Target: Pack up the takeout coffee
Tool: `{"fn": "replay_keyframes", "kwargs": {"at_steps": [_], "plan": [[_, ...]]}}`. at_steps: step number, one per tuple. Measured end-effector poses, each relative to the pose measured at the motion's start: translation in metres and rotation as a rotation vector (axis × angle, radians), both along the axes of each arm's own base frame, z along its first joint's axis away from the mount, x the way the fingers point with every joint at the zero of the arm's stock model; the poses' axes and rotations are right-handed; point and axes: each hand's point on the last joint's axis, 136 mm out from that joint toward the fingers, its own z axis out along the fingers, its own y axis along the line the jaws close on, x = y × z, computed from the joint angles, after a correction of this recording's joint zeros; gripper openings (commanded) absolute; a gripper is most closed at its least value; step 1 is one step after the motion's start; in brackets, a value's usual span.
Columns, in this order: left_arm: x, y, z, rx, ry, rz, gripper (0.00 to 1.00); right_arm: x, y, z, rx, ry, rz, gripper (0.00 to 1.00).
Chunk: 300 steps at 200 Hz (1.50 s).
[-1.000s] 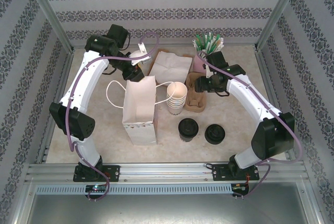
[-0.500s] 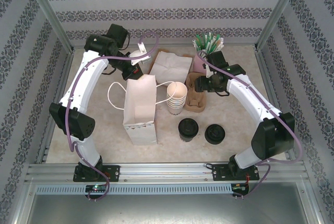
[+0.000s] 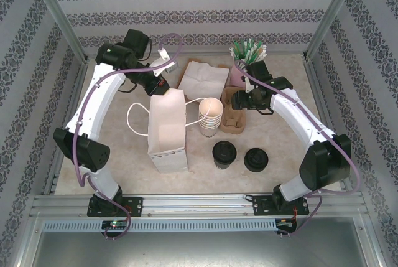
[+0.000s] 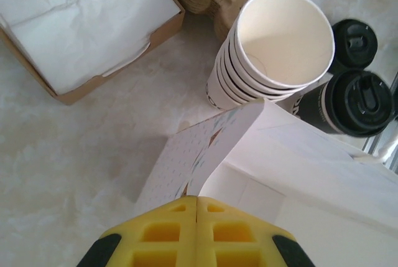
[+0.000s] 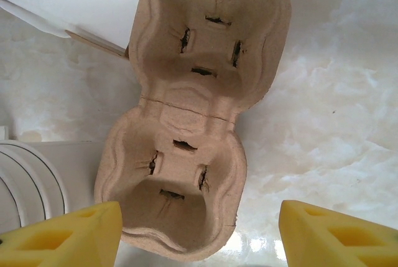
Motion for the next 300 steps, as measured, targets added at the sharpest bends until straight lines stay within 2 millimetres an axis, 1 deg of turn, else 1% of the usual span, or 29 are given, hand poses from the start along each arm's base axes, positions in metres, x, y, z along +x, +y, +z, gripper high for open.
{"fn": "replay_keyframes", "kwargs": {"at_steps": [20,37,58,91,111,150,171,177,187,201,214,232,253,273,300], "plan": [[-0.002,0.001,0.004,-0.018,0.031,0.069,0.00,0.000,0.001,0.000,0.005,0.001,0.003,0.68],[-0.001,0.003,0.002,-0.020,0.065,0.129,0.00,-0.001,0.002,0.000,0.009,0.002,0.005,0.68],[0.003,0.007,-0.004,-0.005,0.105,0.200,0.00,-0.001,0.002,0.000,0.012,0.004,0.006,0.68],[0.012,0.011,-0.021,0.025,0.177,0.287,0.00,-0.001,0.002,0.000,0.011,0.004,0.007,0.68],[0.015,0.015,-0.027,0.049,0.199,0.333,0.00,0.000,0.003,-0.002,0.010,0.010,0.007,0.68],[0.015,0.024,-0.030,0.085,0.213,0.409,0.00,0.002,0.003,-0.016,0.000,0.046,0.005,0.67],[0.011,0.029,-0.032,0.100,0.218,0.434,0.00,0.002,0.007,-0.026,-0.008,0.075,0.008,0.65],[0.010,0.030,-0.032,0.101,0.217,0.439,0.03,0.002,0.009,-0.029,-0.010,0.083,0.009,0.65],[0.009,0.031,-0.031,0.100,0.215,0.446,0.11,0.002,0.013,-0.032,-0.011,0.091,0.013,0.65],[0.009,0.031,-0.027,0.092,0.207,0.453,0.24,0.005,0.018,-0.033,-0.012,0.094,0.018,0.64],[0.008,0.030,-0.024,0.077,0.205,0.456,0.40,0.006,0.021,-0.034,-0.012,0.094,0.021,0.64],[0.006,0.027,-0.018,0.048,0.207,0.462,0.56,0.008,0.023,-0.033,-0.015,0.092,0.019,0.65],[0.004,0.025,-0.010,0.022,0.192,0.459,0.62,0.011,0.022,-0.030,-0.015,0.082,0.005,0.65],[0.002,0.027,-0.002,0.011,0.163,0.463,0.64,0.015,0.022,-0.027,-0.016,0.070,-0.003,0.63],[-0.002,0.035,0.017,-0.014,0.078,0.507,0.65,0.018,0.023,-0.026,-0.014,0.067,-0.011,0.61]]}}
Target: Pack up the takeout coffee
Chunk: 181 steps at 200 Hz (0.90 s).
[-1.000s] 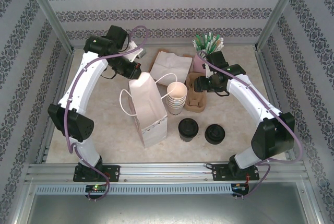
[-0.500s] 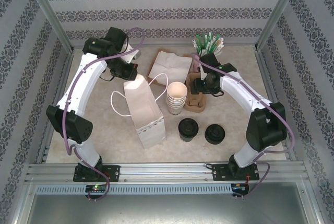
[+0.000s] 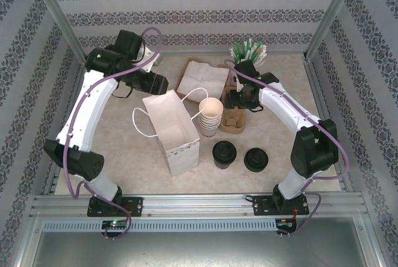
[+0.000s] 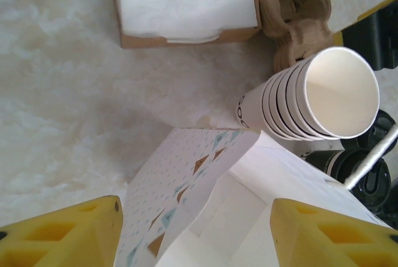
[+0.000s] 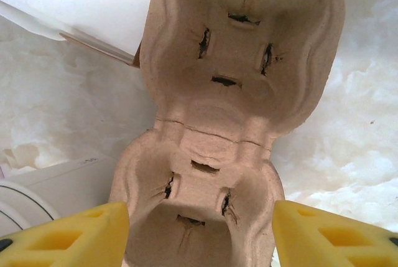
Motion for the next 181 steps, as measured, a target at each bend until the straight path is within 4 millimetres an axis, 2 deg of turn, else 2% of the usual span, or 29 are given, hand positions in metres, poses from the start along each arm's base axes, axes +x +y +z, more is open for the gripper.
{"fn": "replay_keyframes", "kwargs": {"at_steps": [35,57,128,181], "plan": [[-0.014,0.023,0.023,0.009,-0.127,0.122,0.65,0.003,0.001,-0.009,0.001,0.017,-0.021,0.56],[-0.024,0.037,0.030,-0.001,-0.189,0.202,0.65,0.003,0.002,-0.018,-0.011,0.040,-0.027,0.54],[-0.058,0.062,-0.001,-0.075,-0.219,0.404,0.65,0.009,0.004,-0.031,-0.024,0.058,-0.068,0.49],[-0.064,0.064,0.011,-0.136,-0.267,0.439,0.65,0.016,0.002,-0.040,-0.044,0.066,-0.088,0.51]]}}
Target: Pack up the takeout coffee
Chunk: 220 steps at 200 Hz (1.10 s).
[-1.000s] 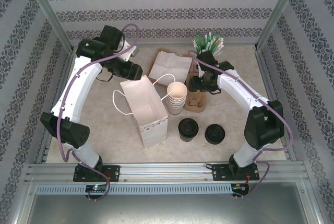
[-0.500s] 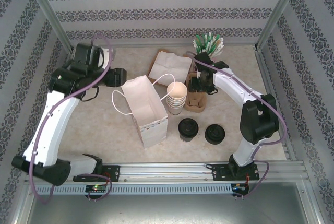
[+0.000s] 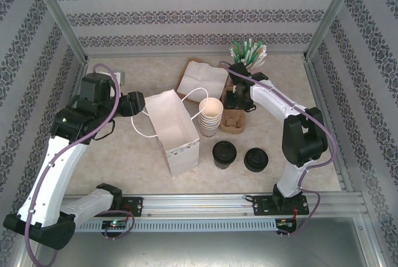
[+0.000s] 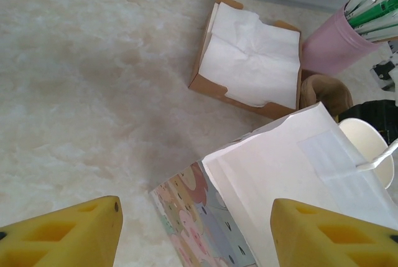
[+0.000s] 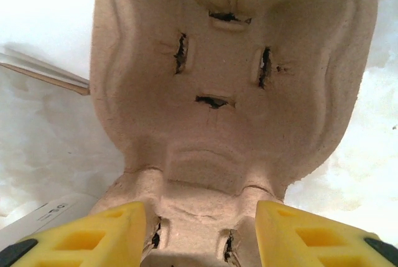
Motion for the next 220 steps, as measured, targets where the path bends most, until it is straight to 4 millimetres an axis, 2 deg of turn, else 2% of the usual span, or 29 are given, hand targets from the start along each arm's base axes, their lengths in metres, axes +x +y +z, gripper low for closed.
{"fn": "replay_keyframes", "kwargs": {"at_steps": [85,118,158,196,220], "plan": [[-0.005,0.003,0.009,-0.025,-0.030,0.026,0.65,0.004,0.000,-0.008,-0.021,0.009,-0.023,0.51],[-0.005,0.003,0.004,-0.029,-0.016,0.032,0.65,0.003,0.000,-0.014,-0.024,0.027,-0.037,0.51],[-0.006,0.003,0.001,-0.030,-0.011,0.034,0.65,0.006,0.000,-0.011,-0.017,0.019,-0.054,0.50],[-0.006,0.004,0.001,-0.030,-0.011,0.034,0.65,0.006,-0.001,-0.011,-0.022,0.019,-0.065,0.44],[-0.006,0.004,0.000,-0.030,-0.011,0.034,0.65,0.006,-0.001,-0.011,-0.024,0.019,-0.068,0.44]]}}
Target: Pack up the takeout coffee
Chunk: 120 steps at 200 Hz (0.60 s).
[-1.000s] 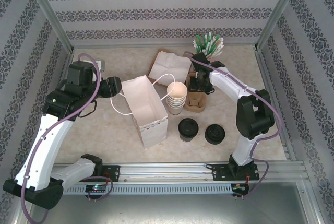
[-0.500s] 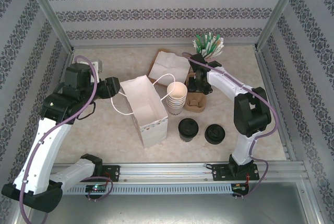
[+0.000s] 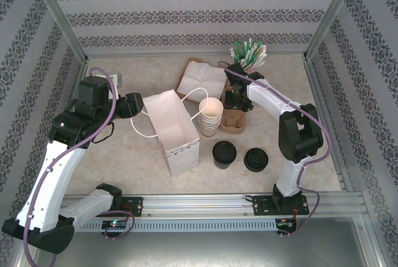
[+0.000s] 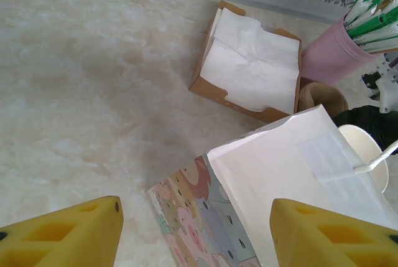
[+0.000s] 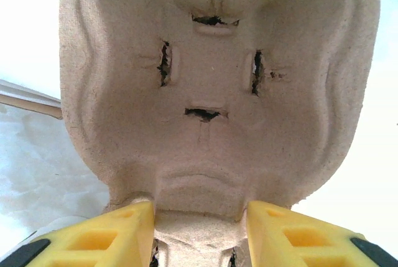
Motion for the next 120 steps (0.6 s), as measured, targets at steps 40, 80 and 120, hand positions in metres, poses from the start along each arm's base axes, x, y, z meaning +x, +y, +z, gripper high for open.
{"fn": "replay_keyframes", "kwargs": {"at_steps": [40,80,120], "plan": [[0.0003,0.0011,0.0000,0.004,-0.001,0.005,0.65,0.0010,0.0000,0.0002,-0.013,-0.004,0.001,0.46],[0.0006,0.0026,-0.0017,0.010,0.000,0.012,0.65,0.0011,0.0000,-0.0016,-0.019,0.003,0.001,0.46],[0.0008,0.0026,-0.0039,0.011,0.004,0.013,0.64,0.0011,0.0000,-0.0025,-0.017,0.006,-0.010,0.44]]}}
